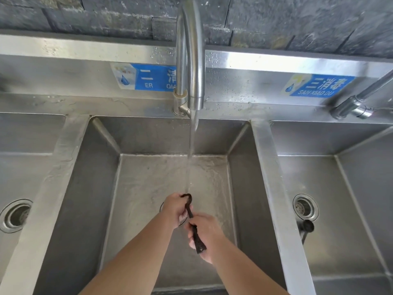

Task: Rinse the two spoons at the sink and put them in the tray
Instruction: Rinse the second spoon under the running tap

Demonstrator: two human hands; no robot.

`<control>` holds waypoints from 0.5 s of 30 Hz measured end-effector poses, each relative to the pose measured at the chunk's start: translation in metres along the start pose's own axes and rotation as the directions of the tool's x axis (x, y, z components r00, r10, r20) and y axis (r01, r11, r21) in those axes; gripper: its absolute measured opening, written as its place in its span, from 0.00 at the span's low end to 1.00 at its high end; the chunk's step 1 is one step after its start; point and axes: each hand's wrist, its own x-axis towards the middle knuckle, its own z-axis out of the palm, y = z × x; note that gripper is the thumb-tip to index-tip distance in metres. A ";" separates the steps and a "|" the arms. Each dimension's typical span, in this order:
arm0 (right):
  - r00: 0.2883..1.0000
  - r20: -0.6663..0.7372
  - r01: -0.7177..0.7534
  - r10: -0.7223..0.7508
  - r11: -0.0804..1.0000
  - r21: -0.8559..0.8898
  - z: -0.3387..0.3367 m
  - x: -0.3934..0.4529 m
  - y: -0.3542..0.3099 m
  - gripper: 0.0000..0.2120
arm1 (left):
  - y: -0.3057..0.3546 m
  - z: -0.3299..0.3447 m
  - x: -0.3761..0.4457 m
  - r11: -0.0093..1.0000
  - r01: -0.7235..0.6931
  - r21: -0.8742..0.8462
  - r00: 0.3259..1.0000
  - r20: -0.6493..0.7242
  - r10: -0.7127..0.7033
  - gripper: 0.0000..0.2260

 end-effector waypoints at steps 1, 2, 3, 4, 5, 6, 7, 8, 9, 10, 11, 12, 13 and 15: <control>1.000 0.001 -0.011 0.011 0.999 0.035 -0.001 -0.001 -0.001 0.12 | 0.001 0.001 0.001 1.000 0.006 -0.012 1.000 0.003 -0.006 0.04; 1.000 0.003 -0.028 0.028 0.997 0.074 -0.003 -0.001 -0.001 0.12 | 0.001 0.002 0.002 0.999 0.012 -0.039 1.000 0.005 -0.012 0.04; 0.999 0.007 -0.047 0.046 0.993 0.113 -0.004 -0.001 -0.002 0.12 | 0.002 0.003 0.002 0.997 0.020 -0.076 1.000 0.003 -0.020 0.05; 0.998 0.013 -0.065 0.064 0.987 0.150 -0.006 0.000 -0.002 0.11 | 0.003 0.004 0.001 0.991 0.031 -0.128 1.000 0.003 -0.031 0.06; 0.997 0.018 -0.081 0.079 0.980 0.184 -0.007 0.001 -0.002 0.10 | 0.004 0.005 -0.001 0.981 0.044 -0.190 0.999 0.013 -0.042 0.06; 0.996 0.023 -0.094 0.091 0.972 0.215 -0.008 0.001 -0.002 0.08 | 0.005 0.007 -0.005 0.970 0.054 -0.235 0.998 0.034 -0.047 0.06; 0.995 0.032 -0.104 0.100 0.964 0.243 -0.009 0.002 -0.003 0.07 | 0.006 0.007 -0.010 0.967 0.062 -0.245 0.997 0.056 -0.050 0.05; 0.994 0.045 -0.111 0.102 0.958 0.264 -0.010 0.003 -0.003 0.07 | 0.007 0.007 -0.015 0.972 0.067 -0.224 0.996 0.074 -0.051 0.05; 0.993 0.060 -0.115 0.102 0.953 0.280 -0.011 0.004 -0.004 0.08 | 0.009 0.006 -0.021 0.981 0.064 -0.181 0.995 0.084 -0.049 0.05; 0.992 0.071 -0.118 0.101 0.949 0.292 -0.012 0.004 -0.005 0.07 | 0.010 0.004 -0.026 0.989 0.053 -0.138 0.995 0.092 -0.041 0.04; 0.991 0.082 -0.121 0.101 0.947 0.298 -0.012 0.004 -0.006 0.07 | 0.011 0.002 -0.032 0.993 0.039 -0.108 0.995 0.095 -0.029 0.03; 0.991 0.091 -0.124 0.102 0.948 0.292 -0.013 0.002 -0.006 0.06 | 0.011 0.000 -0.036 0.995 0.026 -0.094 0.996 0.092 -0.017 0.02; 0.990 0.095 -0.122 0.100 0.958 0.260 -0.012 0.000 -0.006 0.07 | 0.011 -0.003 -0.040 0.997 0.012 -0.080 0.997 0.083 -0.005 0.02; 0.995 0.075 -0.075 0.067 0.991 0.110 -0.011 -0.009 -0.005 0.09 | 0.009 -0.006 -0.049 0.999 -0.005 -0.054 0.998 0.062 0.008 0.02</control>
